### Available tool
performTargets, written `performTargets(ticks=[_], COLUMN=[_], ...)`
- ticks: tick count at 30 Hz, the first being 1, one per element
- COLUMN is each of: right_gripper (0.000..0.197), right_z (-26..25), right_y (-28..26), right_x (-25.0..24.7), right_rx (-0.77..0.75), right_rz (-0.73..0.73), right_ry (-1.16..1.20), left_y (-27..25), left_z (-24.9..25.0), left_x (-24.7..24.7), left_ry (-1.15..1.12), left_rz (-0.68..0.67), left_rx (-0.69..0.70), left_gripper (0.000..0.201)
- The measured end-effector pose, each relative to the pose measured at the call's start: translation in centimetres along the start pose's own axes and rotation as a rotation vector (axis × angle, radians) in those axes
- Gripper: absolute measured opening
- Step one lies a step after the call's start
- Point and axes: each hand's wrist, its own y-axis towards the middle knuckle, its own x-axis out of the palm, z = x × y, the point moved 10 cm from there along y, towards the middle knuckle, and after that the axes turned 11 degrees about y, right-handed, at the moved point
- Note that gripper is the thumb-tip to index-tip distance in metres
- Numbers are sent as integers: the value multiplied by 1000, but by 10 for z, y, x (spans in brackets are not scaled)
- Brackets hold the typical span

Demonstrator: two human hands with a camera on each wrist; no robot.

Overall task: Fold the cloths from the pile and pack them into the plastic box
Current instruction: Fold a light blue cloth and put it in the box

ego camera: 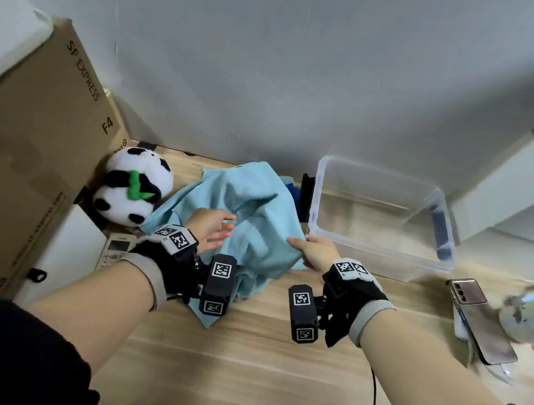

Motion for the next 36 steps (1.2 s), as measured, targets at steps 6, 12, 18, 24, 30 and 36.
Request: performTargets(ticks=[6, 12, 18, 24, 30, 36], right_gripper=[9, 12, 7, 19, 16, 9], right_z=[-125, -228, -236, -201, -153, -114], right_y=[-46, -113, -138, -149, -152, -152], right_x=[19, -10, -36, -93, -146, -201], right_rx=[-391, -619, -657, -638, -512, -479], right_rz=[-106, -245, -284, -154, -146, -8], right_ry=[210, 542, 348, 141, 17, -254], left_y=[-23, -82, -141, -167, -171, -155], left_z=[70, 163, 212, 187, 146, 121], left_x=[-25, -40, 41, 130, 183, 211], left_ry=[-153, -248, 8, 184, 471, 522], left_rz=[159, 189, -219, -546, -625, -511], left_rx=[247, 570, 785, 693, 707, 684], left_gripper=[17, 15, 21, 30, 33, 33])
